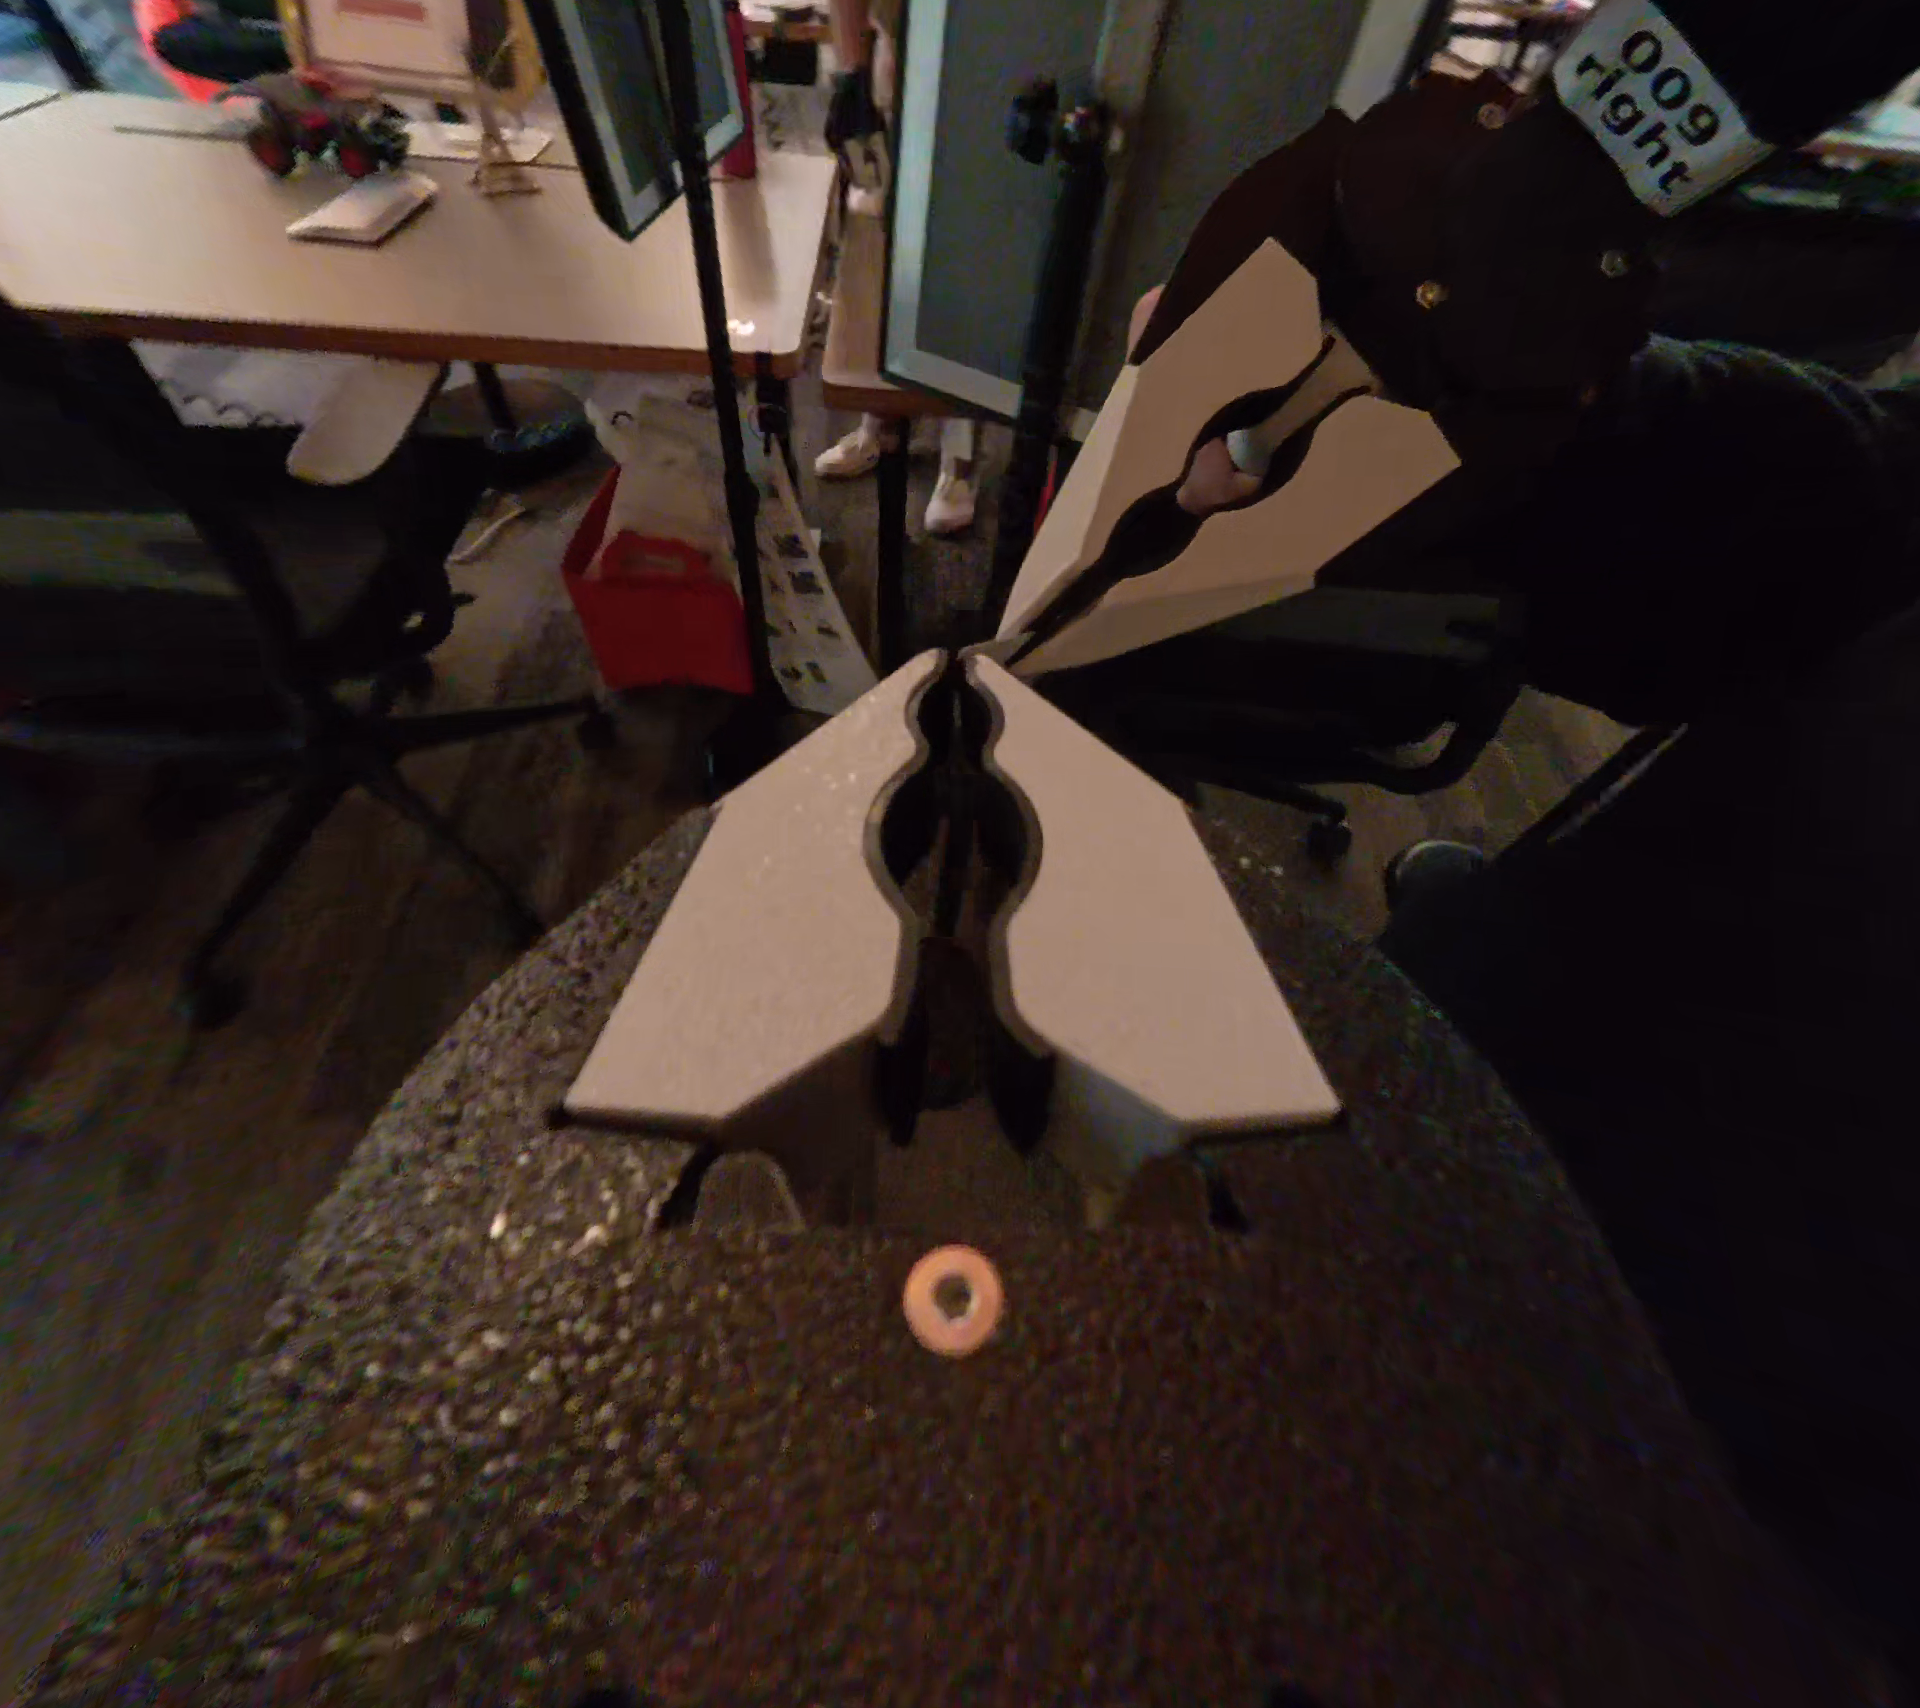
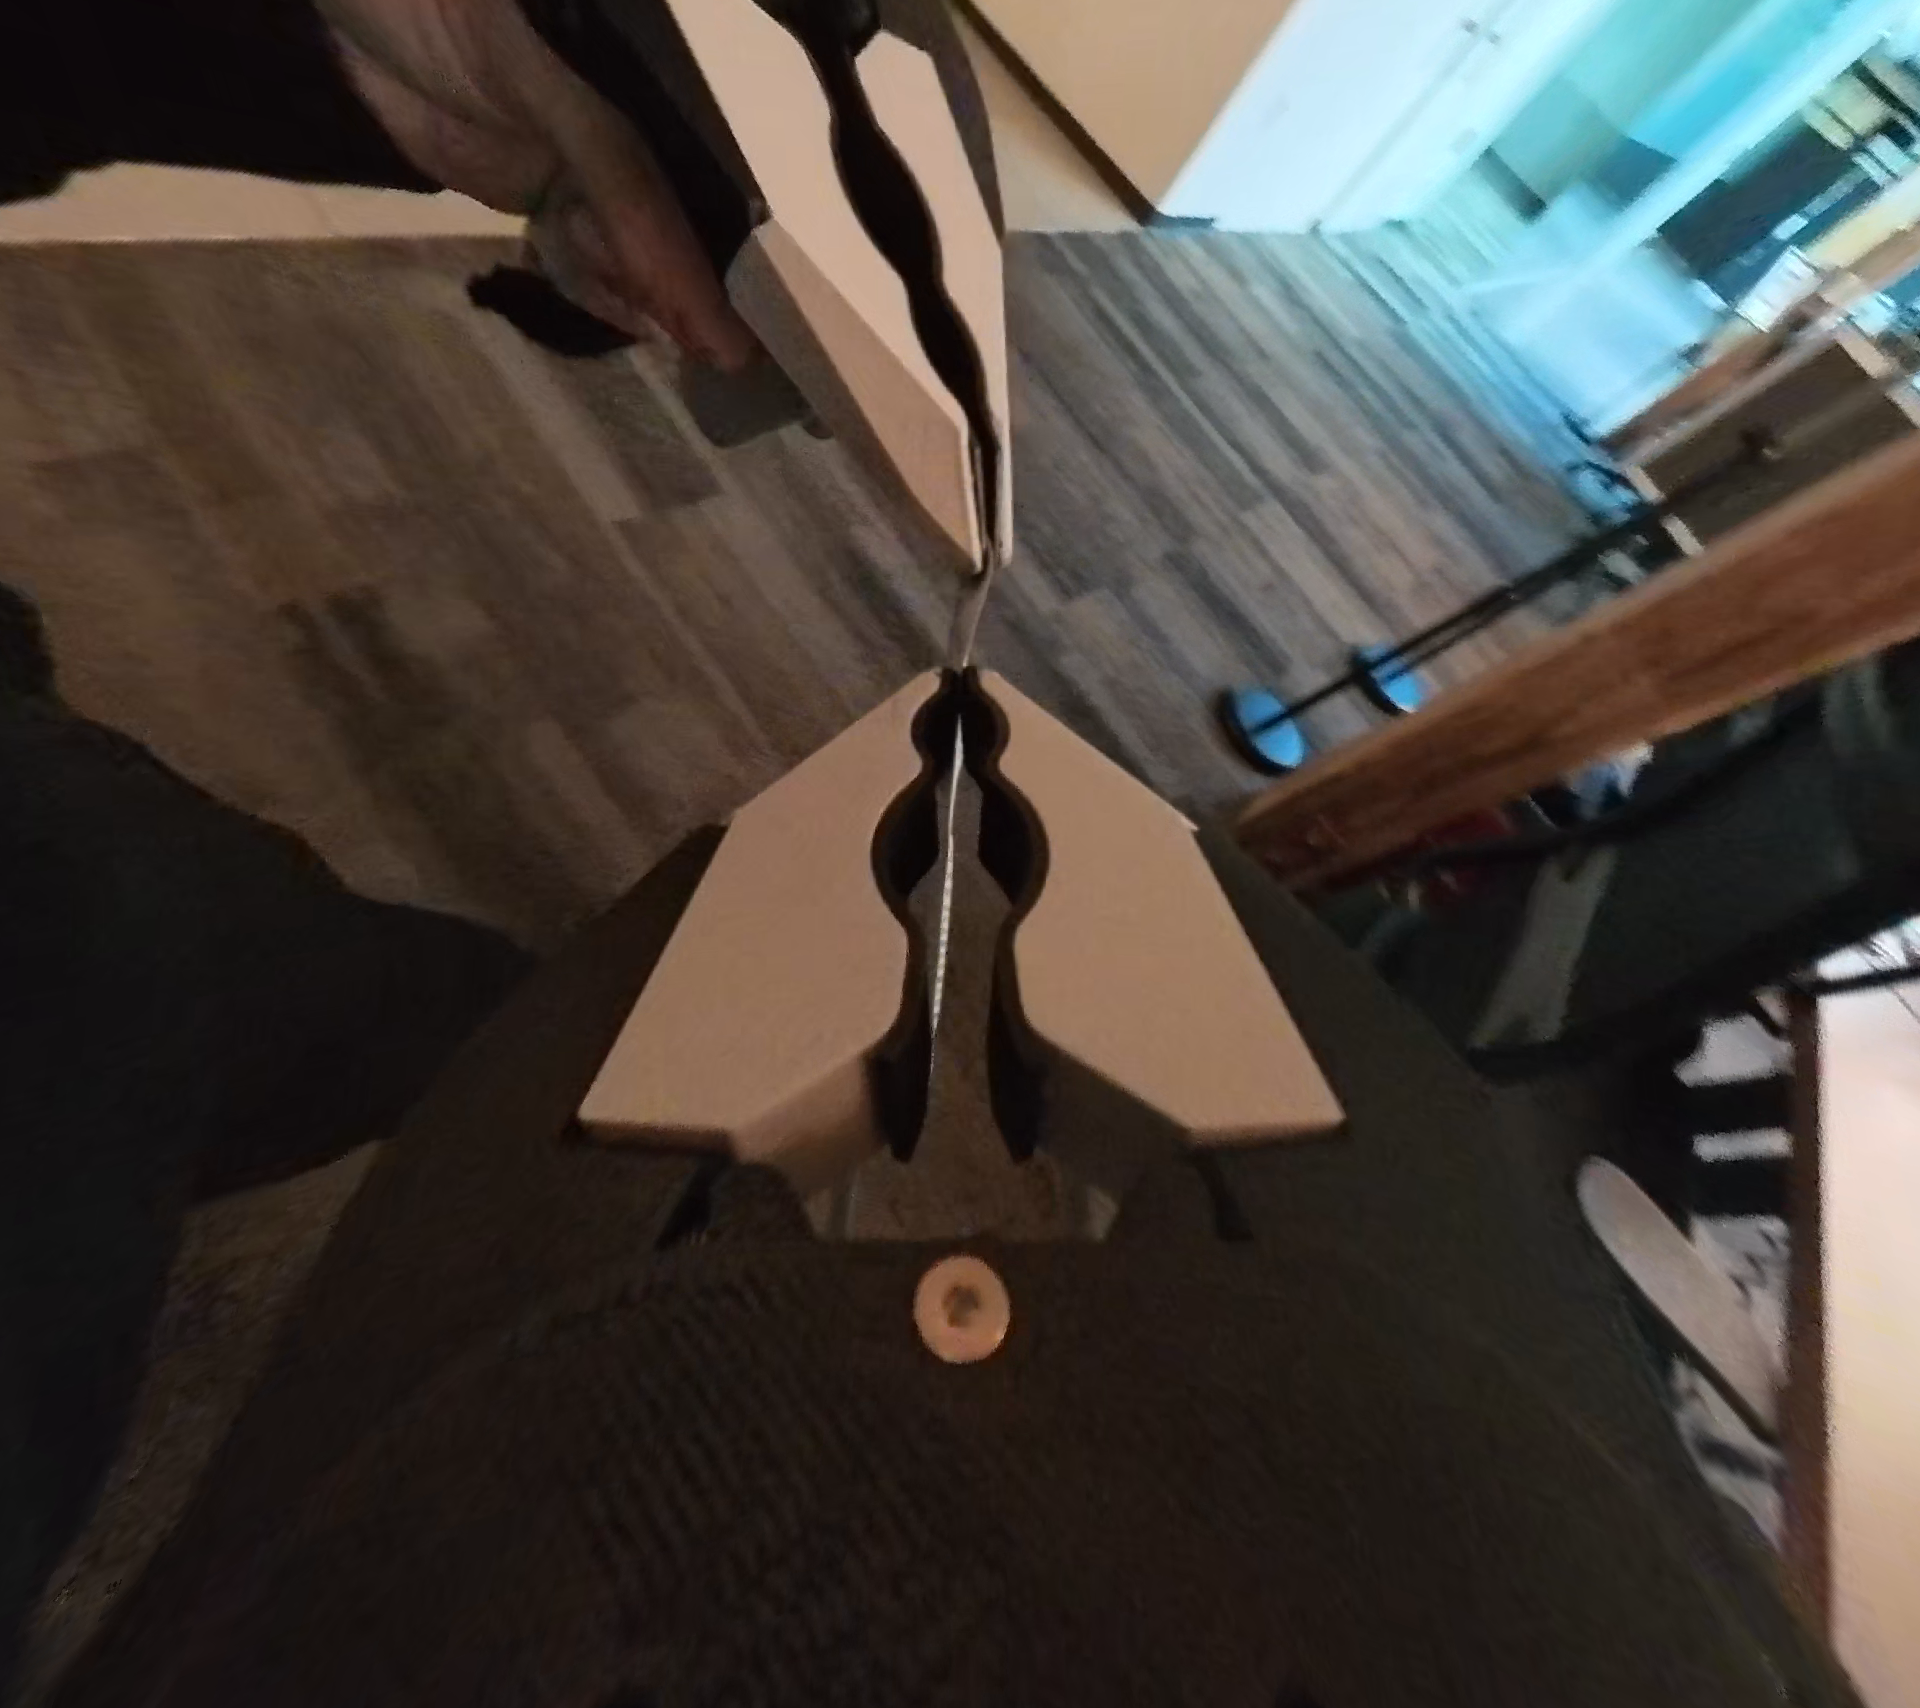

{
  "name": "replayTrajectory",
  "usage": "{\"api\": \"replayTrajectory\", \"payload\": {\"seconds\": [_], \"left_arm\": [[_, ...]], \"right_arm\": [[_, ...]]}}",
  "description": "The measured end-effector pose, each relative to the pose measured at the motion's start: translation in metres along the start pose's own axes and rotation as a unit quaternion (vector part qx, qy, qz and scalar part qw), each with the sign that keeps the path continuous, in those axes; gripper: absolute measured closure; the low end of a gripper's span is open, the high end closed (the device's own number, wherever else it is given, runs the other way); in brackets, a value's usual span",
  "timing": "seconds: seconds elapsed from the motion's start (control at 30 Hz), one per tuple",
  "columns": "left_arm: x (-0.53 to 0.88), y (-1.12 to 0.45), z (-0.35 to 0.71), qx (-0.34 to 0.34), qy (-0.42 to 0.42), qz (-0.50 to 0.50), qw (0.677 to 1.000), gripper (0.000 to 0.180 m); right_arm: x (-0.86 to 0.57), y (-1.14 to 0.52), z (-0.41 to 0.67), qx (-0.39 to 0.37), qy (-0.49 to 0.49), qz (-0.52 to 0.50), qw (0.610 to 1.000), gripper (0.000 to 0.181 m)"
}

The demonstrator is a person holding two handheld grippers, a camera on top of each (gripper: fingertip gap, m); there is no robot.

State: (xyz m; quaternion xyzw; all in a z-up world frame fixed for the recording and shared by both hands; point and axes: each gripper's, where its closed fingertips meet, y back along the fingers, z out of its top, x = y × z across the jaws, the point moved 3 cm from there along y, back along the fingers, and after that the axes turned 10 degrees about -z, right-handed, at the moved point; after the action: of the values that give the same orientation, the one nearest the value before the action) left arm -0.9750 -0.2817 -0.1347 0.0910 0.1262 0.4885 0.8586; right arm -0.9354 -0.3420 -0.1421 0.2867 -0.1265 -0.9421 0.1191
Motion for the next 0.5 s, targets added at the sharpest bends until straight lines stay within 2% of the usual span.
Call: {"api": "replayTrajectory", "payload": {"seconds": [0.27, 0.5], "left_arm": [[0.199, -0.031, 0.063, 0.023, -0.039, -0.116, 0.992, 0.18], [0.316, -0.089, 0.091, 0.029, -0.024, -0.18, 0.983, 0.18]], "right_arm": [[-0.157, -0.109, -0.027, 0.065, -0.01, -0.125, 0.99, 0.181], [-0.258, -0.158, -0.076, 0.113, -0.028, -0.197, 0.974, 0.181]]}}
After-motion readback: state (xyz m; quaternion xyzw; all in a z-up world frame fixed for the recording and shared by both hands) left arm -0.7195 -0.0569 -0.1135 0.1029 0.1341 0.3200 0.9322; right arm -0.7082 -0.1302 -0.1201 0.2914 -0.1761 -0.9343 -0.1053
